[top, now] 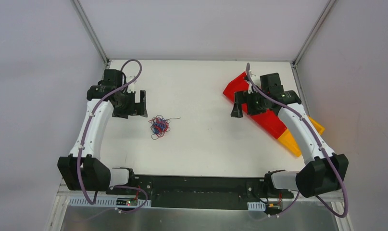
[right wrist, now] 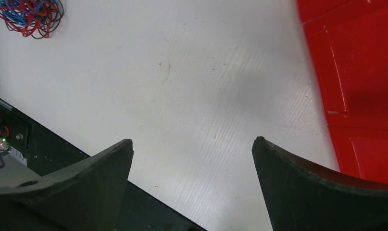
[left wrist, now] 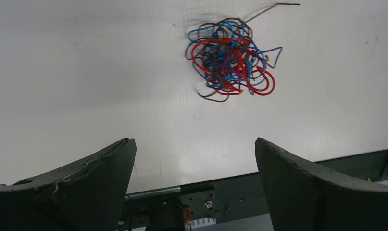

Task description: Untangle the cables

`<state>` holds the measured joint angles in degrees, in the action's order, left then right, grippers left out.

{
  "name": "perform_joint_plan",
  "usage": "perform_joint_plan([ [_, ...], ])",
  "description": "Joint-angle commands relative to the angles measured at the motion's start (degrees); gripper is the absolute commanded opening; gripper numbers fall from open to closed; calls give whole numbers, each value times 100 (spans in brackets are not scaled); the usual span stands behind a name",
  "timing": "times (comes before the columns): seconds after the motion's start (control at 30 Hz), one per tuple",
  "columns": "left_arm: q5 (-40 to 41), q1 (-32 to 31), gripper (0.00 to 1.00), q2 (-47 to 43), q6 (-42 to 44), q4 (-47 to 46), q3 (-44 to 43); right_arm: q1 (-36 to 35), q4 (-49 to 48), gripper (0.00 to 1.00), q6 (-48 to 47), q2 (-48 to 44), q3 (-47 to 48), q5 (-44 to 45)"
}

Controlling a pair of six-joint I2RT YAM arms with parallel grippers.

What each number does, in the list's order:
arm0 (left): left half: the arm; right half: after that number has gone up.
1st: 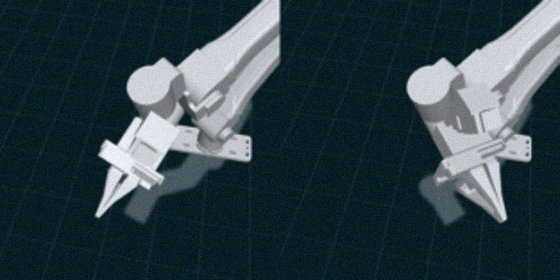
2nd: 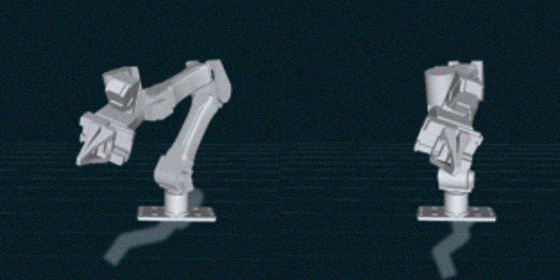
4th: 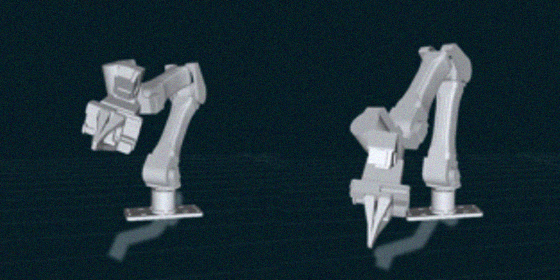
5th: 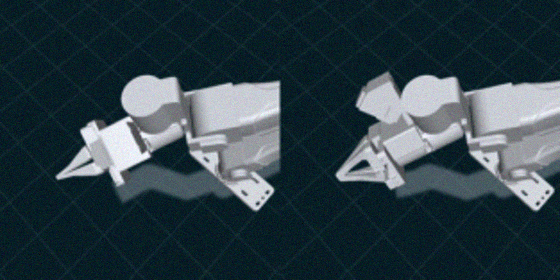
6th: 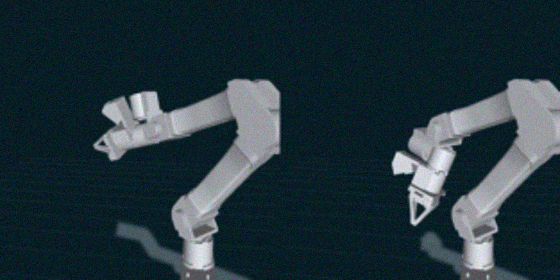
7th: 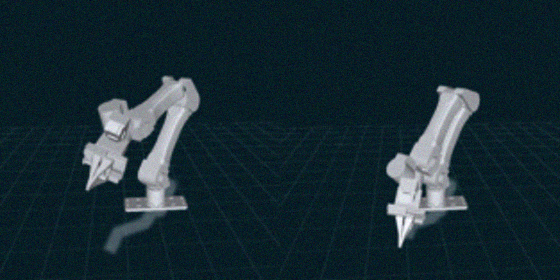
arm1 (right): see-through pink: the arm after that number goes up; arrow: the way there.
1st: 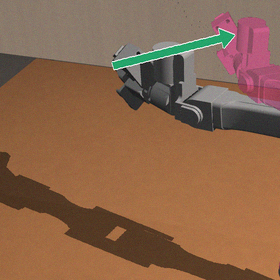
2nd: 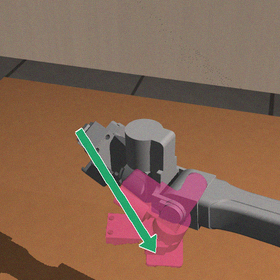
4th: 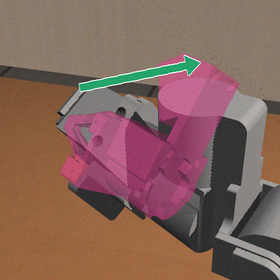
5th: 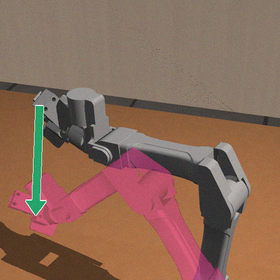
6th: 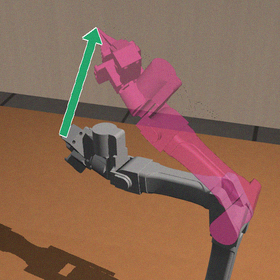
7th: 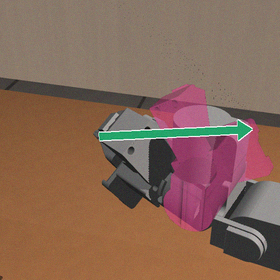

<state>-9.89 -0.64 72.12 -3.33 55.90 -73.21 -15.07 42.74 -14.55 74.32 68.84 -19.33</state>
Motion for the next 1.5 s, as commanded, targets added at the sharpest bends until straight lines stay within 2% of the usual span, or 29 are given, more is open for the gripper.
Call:
perform_joint_plan([
  [0.0,-1486,30,100,645,621,-164,-182,15,76,99,-4,198,404,-606],
  [0.17,-2140,-44,100,1530,377,-797,-59,-2,-38,99,359,424,544,-962],
  [0.33,-2171,-373,100,2213,182,-1384,35,-198,-331,99,744,672,541,-1205],
  [0.4,-2175,-470,94,2610,154,-1499,106,-317,-445,99,862,809,514,-1293],
  [0.47,-2191,-480,81,2883,129,-1553,223,-449,-603,99,1110,982,468,-1258],
  [0.5,-2227,-480,68,2955,137,-1555,297,-508,-653,99,1240,1071,483,-1273],
  [0.53,-2317,-478,47,2987,163,-1556,397,-566,-704,99,1365,1155,509,-1302],
  [0.6,-2647,-480,23,2995,181,-1603,631,-729,-899,99,1525,1282,525,-1254],
  [0.67,-3190,-480,5,2921,108,-1699,814,-965,-1209,99,1788,1459,557,-1162],
  [0.7,-3480,-480,0,2826,21,-1786,865,-1061,-1346,99,1872,1510,559,-1164],
  [0.87,-4647,-480,0,2037,-994,-2817,1168,-1689,-2597,99,2514,1765,279,-1307],
  [1.0,-5003,-504,0,1688,-2190,-3931,1516,-2176,-3468,99,3088,2079,282,-1427],
  [1.13,-5171,-524,0,1647,-3372,-5156,1922,-2613,-4108,99,3184,2489,258,-1268],
  [1.27,-5319,-529,0,1551,-3896,-5767,2237,-2773,-4569,99,2985,2944,304,-598],
  [1.3,-5366,-525,0,1517,-4040,-5843,2269,-2773,-4661,96,2976,3052,339,-485],
  [1.33,-5418,-524,0,1492,-4163,-5924,2299,-2773,-4675,81,2896,3168,407,-474],
  [1.37,-5452,-518,0,1451,-4254,-5969,2303,-2773,-4647,74,2827,3242,447,-513],
  [1.4,-5475,-511,0,1389,-4314,-5971,2296,-2778,-4620,59,2691,3261,429,-599],
  [1.43,-5486,-501,0,1304,-4364,-5976,2276,-2783,-4586,33,2501,3234,364,-688],
  [1.47,-5488,-484,0,1214,-4410,-5960,2259,-2776,-4486,17,2346,3189,307,-700],
])
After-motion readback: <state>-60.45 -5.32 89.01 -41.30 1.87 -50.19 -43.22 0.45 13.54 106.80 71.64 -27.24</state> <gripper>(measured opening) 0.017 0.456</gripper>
